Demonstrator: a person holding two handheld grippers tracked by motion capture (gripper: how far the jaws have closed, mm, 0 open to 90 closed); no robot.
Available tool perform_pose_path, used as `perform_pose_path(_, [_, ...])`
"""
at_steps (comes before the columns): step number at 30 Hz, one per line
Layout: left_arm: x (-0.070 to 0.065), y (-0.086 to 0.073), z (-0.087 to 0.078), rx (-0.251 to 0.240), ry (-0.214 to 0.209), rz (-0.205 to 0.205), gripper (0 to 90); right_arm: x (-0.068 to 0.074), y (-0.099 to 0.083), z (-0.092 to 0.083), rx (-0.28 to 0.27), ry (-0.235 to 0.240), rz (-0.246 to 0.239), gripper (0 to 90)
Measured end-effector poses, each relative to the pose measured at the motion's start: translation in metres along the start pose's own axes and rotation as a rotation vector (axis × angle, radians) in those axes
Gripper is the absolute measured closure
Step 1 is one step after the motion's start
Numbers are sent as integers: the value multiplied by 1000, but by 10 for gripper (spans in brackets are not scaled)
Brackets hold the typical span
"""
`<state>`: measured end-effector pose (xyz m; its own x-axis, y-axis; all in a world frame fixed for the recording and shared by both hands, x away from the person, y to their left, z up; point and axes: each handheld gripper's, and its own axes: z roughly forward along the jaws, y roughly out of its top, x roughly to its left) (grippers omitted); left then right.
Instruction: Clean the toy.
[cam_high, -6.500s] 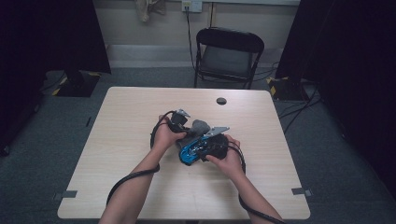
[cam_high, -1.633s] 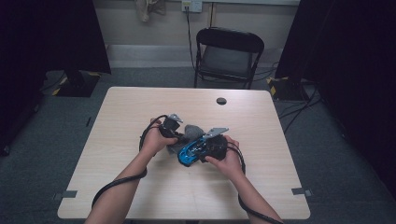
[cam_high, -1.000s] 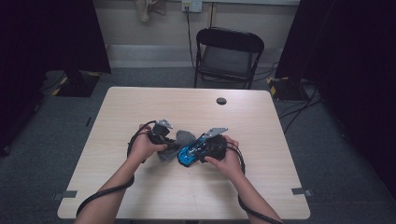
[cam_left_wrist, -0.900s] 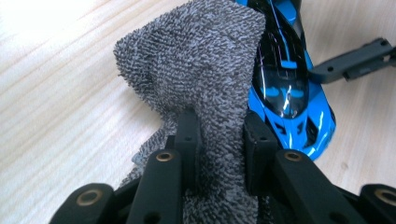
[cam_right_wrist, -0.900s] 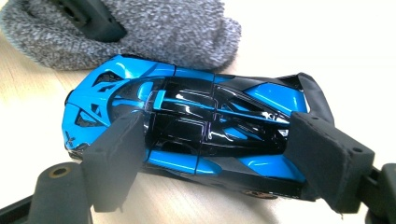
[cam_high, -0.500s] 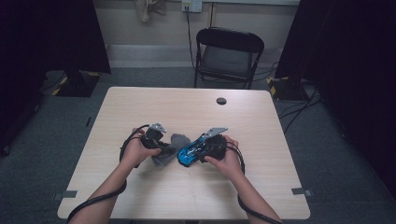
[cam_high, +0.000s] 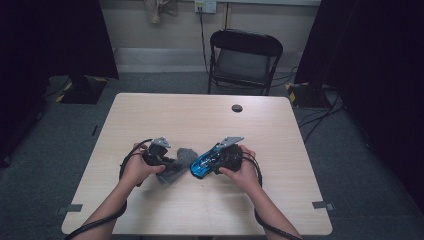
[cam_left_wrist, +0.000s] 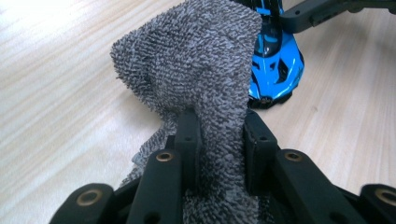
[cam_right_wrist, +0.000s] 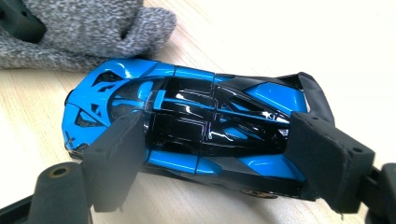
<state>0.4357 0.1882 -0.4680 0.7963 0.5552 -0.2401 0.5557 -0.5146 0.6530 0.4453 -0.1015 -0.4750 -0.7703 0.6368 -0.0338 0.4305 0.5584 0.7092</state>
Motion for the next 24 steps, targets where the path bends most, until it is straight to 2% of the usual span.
perform_pose_path(6, [0, -4, -8, -10, 8, -12, 719, 1, 0, 0, -3, -3, 2, 191])
perform_pose_path(13, [-3, -5, -15, -8, 13, 6, 719, 4, 0, 0, -7, -6, 5, 187])
perform_pose_path(24, [-5, -7, -28, -33, 11, 1, 720, 2, 1, 0, 4, -2, 7, 188])
